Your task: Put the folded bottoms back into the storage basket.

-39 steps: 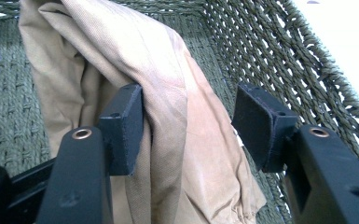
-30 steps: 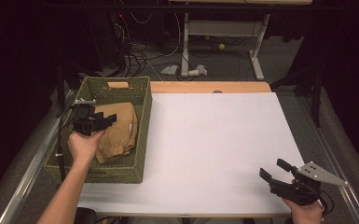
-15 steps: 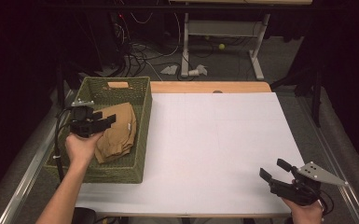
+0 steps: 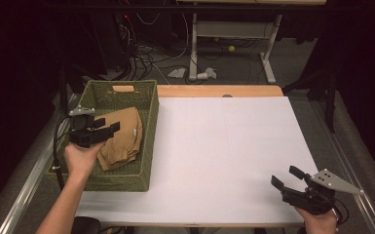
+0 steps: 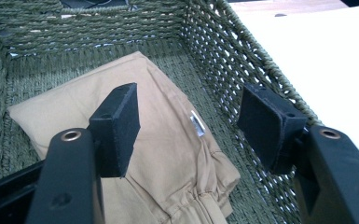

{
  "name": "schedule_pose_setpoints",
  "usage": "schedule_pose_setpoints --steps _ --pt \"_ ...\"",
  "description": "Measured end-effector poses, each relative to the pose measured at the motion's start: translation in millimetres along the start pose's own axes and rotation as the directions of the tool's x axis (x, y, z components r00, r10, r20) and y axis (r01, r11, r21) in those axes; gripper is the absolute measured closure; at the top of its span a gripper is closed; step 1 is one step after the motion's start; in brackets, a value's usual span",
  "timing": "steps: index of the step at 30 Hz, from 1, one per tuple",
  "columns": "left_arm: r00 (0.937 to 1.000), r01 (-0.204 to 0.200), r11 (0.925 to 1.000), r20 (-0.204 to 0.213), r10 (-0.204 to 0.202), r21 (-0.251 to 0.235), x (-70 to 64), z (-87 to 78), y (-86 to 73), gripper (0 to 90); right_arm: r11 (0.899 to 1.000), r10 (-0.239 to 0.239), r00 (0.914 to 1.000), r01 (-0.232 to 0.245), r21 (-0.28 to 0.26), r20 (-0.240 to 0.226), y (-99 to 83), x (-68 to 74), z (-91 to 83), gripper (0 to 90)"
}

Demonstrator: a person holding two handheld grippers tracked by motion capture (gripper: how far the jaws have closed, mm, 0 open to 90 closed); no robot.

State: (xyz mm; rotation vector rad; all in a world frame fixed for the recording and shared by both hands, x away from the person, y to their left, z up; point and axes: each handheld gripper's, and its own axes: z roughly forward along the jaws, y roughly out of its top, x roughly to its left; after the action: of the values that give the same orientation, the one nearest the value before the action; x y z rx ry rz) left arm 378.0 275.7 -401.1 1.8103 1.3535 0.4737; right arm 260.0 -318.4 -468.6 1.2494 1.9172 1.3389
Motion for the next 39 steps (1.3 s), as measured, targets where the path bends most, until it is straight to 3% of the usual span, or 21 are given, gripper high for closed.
schedule_pose_setpoints --steps 39 --pt "0.9977 -0.037 0.9979 0.055 0.040 -0.054 -14.8 -25.2 -23.1 34.3 1.000 0.001 1.0000 -0.001 -0.001 0.001 0.0 0.0 -0.1 23.2"
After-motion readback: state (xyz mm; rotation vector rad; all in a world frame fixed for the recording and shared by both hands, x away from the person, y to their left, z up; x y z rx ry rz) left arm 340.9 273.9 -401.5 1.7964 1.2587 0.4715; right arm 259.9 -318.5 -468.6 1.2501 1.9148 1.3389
